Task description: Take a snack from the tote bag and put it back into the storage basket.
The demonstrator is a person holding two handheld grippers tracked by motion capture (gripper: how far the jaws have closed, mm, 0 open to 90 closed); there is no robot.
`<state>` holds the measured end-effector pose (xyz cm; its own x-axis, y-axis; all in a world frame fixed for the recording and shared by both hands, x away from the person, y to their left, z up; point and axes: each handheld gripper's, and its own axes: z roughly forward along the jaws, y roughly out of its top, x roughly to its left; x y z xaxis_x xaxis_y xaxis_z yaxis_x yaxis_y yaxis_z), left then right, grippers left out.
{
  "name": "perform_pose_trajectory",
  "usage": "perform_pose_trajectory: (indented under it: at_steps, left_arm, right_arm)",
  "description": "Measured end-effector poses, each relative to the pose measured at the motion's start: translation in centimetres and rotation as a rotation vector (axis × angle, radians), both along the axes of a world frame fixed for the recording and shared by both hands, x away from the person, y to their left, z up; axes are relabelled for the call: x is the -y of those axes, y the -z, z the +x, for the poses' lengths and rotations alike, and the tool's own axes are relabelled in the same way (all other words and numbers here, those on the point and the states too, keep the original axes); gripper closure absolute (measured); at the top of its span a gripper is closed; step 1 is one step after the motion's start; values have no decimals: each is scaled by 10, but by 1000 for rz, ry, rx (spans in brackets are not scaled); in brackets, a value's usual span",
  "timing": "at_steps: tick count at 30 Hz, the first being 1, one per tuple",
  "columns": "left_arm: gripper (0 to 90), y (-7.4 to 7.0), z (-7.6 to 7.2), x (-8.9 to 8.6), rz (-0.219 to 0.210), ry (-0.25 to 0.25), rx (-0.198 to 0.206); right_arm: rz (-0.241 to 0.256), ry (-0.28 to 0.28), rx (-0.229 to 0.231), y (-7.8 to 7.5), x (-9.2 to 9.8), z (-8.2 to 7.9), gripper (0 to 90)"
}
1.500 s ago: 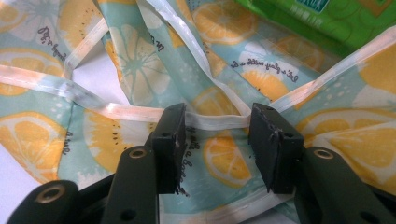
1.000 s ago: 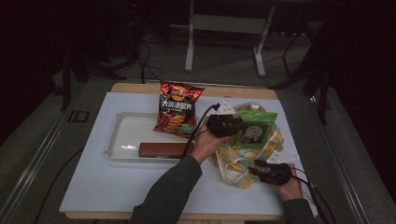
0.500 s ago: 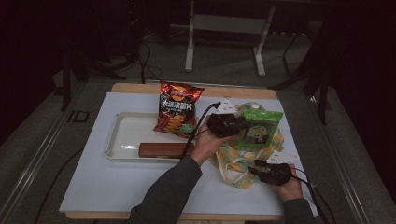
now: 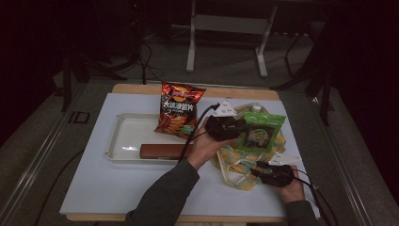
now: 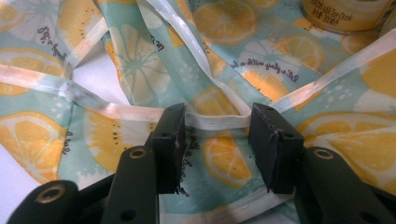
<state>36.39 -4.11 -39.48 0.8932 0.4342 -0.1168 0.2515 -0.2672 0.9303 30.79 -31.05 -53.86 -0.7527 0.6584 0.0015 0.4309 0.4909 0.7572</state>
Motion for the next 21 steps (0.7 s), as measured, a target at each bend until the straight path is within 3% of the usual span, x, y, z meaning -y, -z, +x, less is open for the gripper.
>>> perform_pose_trajectory:
  at_steps: [21]
  left_arm:
    - [753,-10,-12,-37,4,-7,-8]
  right_arm:
    - [-3,-1,1,0,0,0,562]
